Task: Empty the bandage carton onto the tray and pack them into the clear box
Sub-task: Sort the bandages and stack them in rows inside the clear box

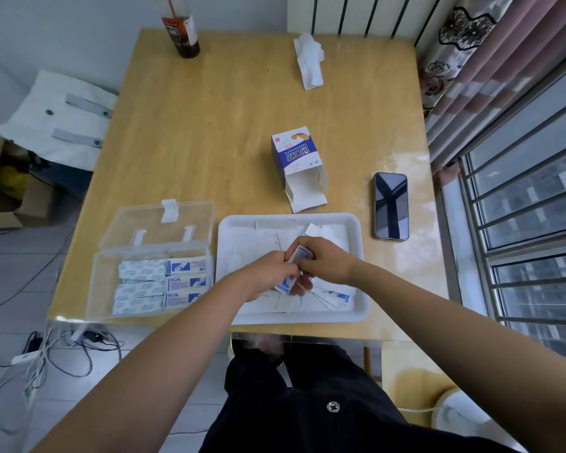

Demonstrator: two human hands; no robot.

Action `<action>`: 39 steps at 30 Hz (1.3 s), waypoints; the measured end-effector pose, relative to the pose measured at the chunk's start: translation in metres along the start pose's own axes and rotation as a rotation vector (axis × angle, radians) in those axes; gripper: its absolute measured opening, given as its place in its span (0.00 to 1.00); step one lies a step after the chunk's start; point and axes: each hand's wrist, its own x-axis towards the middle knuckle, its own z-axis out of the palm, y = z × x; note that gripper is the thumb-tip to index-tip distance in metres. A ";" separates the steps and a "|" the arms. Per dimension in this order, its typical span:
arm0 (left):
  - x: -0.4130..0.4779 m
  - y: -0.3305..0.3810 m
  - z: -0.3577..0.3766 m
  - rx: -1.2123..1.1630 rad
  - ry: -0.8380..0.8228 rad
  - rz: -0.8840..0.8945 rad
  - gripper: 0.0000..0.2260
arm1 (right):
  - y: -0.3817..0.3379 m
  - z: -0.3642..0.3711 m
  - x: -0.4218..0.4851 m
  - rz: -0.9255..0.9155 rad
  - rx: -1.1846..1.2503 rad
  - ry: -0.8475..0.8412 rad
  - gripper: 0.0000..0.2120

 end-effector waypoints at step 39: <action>0.018 -0.014 0.012 -0.416 0.419 0.102 0.08 | 0.037 0.005 0.002 0.101 0.505 0.132 0.35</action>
